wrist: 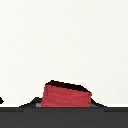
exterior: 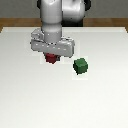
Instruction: Place the red cube on top of the green cube.
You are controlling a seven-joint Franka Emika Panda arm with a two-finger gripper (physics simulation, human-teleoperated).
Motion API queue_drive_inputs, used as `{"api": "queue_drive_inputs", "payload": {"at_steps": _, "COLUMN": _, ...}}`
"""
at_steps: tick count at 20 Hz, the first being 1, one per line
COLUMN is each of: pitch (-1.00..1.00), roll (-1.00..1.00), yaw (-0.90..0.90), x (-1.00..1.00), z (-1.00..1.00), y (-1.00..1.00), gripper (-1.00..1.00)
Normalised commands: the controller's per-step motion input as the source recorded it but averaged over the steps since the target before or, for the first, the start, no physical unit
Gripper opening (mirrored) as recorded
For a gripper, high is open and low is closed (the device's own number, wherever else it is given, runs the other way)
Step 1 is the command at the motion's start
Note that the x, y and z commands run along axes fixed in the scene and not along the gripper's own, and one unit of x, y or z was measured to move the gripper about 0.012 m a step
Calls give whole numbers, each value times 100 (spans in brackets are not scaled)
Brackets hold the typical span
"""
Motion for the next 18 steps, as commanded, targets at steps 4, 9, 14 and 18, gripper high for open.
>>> {"api": "queue_drive_inputs", "payload": {"at_steps": 4, "pitch": 0, "roll": 0, "yaw": 0, "x": 0, "z": 100, "y": 0, "gripper": -100}}
{"api": "queue_drive_inputs", "payload": {"at_steps": 9, "pitch": 0, "roll": 0, "yaw": 0, "x": 0, "z": 40, "y": 20, "gripper": -100}}
{"api": "queue_drive_inputs", "payload": {"at_steps": 14, "pitch": 0, "roll": 0, "yaw": 0, "x": 0, "z": 0, "y": 100, "gripper": -100}}
{"api": "queue_drive_inputs", "payload": {"at_steps": 18, "pitch": 0, "roll": 0, "yaw": 0, "x": 25, "z": 0, "y": 75, "gripper": -100}}
